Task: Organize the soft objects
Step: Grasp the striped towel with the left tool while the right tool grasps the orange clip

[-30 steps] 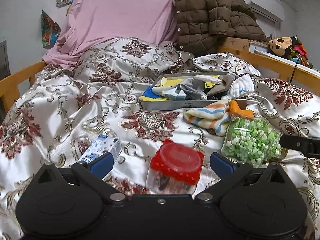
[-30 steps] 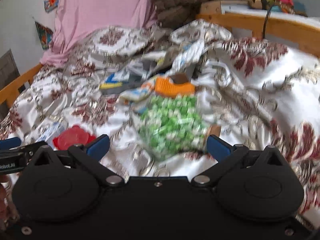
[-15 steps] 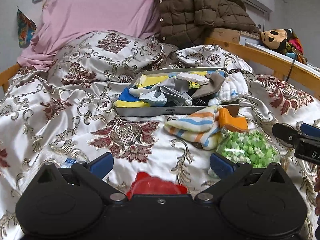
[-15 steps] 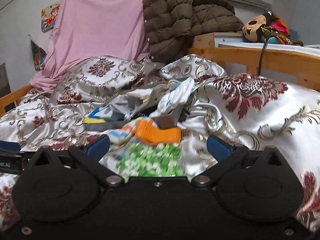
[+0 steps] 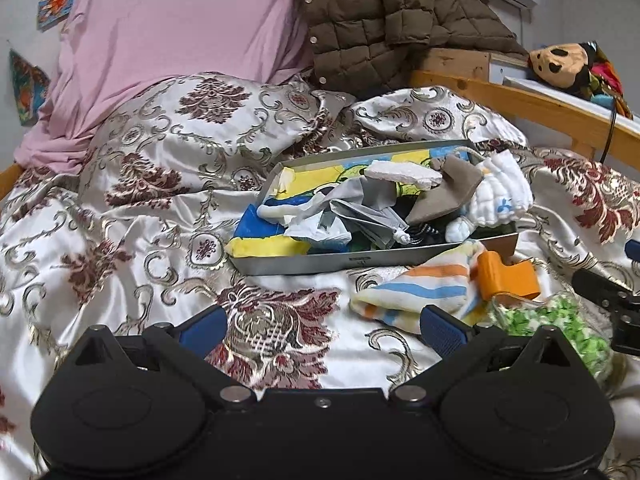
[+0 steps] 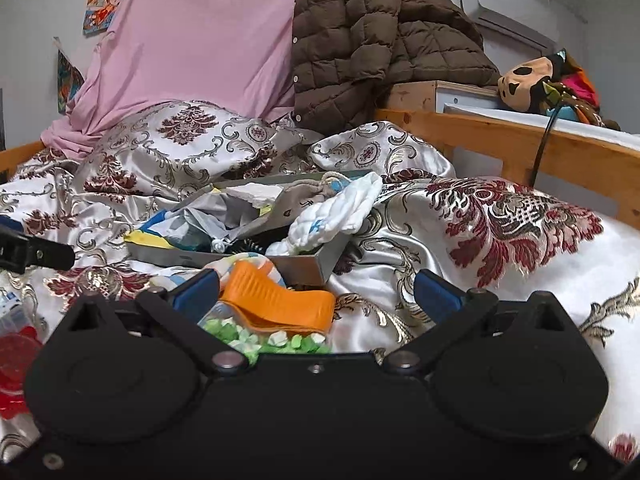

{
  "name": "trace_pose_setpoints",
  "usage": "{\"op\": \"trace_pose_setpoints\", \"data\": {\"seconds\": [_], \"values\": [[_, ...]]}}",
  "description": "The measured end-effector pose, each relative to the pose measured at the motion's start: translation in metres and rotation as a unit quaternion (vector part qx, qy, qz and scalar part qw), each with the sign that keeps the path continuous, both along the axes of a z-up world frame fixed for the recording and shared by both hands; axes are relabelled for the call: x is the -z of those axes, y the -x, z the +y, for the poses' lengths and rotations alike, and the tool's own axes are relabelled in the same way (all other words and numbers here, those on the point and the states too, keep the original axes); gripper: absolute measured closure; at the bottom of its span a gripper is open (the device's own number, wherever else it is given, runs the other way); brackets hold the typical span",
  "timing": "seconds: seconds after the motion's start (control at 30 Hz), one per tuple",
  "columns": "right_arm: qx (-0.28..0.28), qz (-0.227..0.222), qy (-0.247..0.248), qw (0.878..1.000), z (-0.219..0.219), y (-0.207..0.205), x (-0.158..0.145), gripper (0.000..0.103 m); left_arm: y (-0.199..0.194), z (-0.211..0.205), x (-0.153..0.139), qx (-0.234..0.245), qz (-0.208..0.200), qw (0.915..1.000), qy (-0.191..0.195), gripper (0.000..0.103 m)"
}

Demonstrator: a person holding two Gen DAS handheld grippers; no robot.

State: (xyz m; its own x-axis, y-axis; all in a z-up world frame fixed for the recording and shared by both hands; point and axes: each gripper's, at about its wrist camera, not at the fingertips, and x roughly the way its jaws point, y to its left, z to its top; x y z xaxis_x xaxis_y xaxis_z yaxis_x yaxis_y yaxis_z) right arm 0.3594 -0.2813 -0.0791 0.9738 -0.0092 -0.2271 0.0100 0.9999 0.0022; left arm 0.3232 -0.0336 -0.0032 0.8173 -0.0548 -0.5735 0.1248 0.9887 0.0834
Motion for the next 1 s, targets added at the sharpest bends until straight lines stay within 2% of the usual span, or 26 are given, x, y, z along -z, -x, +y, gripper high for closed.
{"op": "trace_pose_setpoints", "data": {"seconds": [0.07, 0.27, 0.43, 0.53, 0.67, 0.83, 1.0], "values": [[-0.001, 0.007, 0.009, 1.0, 0.0, -0.006, 0.002, 0.001, -0.009, -0.001, 0.004, 0.013, 0.001, 0.9998, -0.013, 0.001], [0.0, 0.036, -0.008, 0.999, -0.004, -0.023, 0.005, 0.001, -0.027, -0.015, 0.01, 0.063, -0.006, 0.996, -0.064, 0.001], [0.0, 0.059, 0.008, 0.998, -0.006, -0.034, 0.009, 0.001, -0.04, -0.03, 0.015, 0.101, -0.005, 0.9903, -0.096, 0.001], [-0.004, 0.073, -0.003, 0.997, -0.01, -0.038, 0.011, 0.001, -0.046, -0.038, 0.017, 0.128, -0.006, 0.9846, -0.119, 0.001], [-0.01, 0.083, -0.022, 0.996, -0.015, -0.043, 0.014, 0.001, -0.051, -0.053, 0.019, 0.167, -0.018, 0.9727, -0.16, 0.001], [-0.034, 0.086, -0.058, 0.994, -0.018, -0.049, 0.01, 0.001, -0.054, -0.072, 0.029, 0.233, -0.015, 0.9475, -0.218, 0.001], [-0.056, 0.095, -0.08, 0.991, -0.013, -0.063, 0.009, 0.003, -0.061, -0.074, 0.044, 0.28, 0.002, 0.929, -0.242, 0.004]]}}
